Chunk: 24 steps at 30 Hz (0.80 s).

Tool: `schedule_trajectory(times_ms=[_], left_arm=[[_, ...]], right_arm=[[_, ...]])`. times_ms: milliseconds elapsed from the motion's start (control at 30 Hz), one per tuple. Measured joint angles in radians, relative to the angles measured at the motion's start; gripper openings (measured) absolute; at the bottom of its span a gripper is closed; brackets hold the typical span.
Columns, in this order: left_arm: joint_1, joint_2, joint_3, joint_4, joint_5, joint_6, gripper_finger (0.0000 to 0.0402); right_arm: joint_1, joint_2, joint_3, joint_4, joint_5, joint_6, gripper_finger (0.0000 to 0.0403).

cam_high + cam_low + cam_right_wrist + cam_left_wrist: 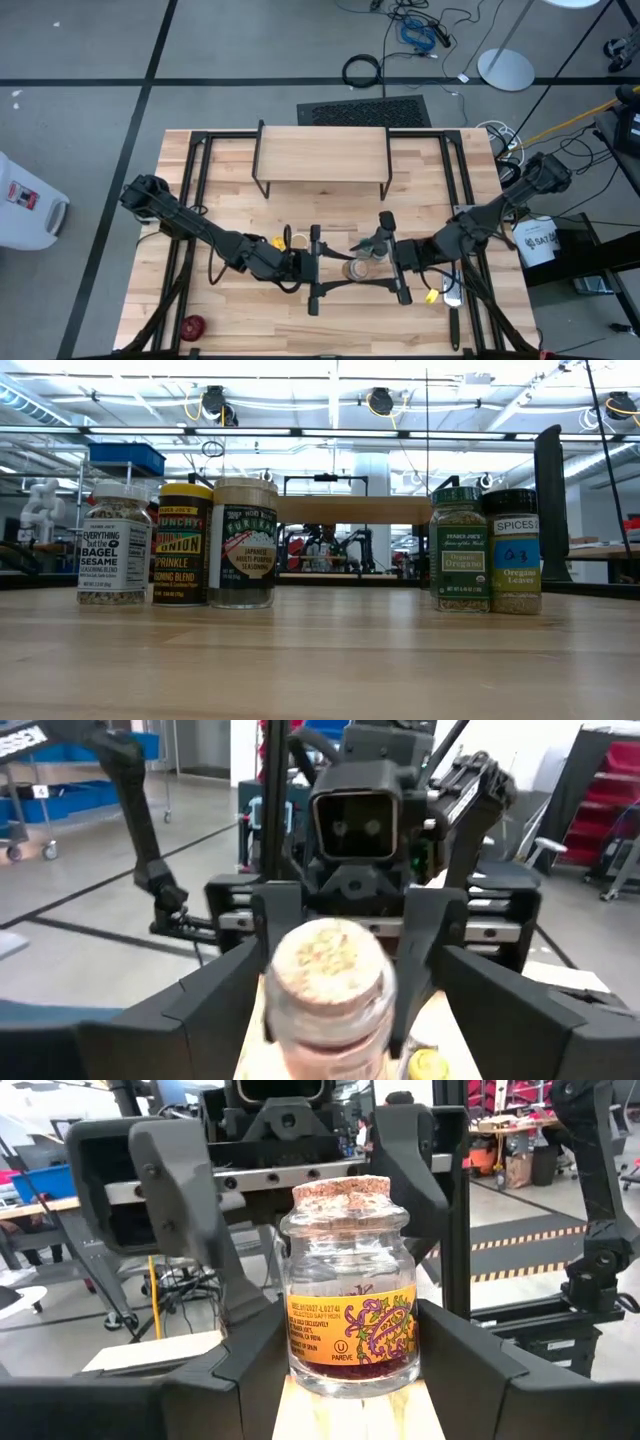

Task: Shelf spices
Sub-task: Put the transparent seasoning bottle on the shelf

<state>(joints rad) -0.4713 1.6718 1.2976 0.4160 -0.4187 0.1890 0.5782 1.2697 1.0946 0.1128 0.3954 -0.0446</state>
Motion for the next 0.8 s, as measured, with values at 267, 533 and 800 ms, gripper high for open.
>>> schedule_trajectory(times_ms=[267,533,800], left_arm=[[0.000,0.000,0.000,-0.050,0.000,-0.021,0.0206],[0.005,-0.006,0.000,-0.092,-0.015,-0.027,0.0206],[0.019,-0.068,0.000,-0.234,-0.072,-0.080,0.0206]], right_arm=[[0.041,-0.027,0.000,-0.050,0.071,-0.016,0.0297],[0.087,-0.066,0.000,-0.089,0.226,-0.050,0.0297],[0.116,-0.074,0.000,-0.132,0.236,-0.037,0.0297]])
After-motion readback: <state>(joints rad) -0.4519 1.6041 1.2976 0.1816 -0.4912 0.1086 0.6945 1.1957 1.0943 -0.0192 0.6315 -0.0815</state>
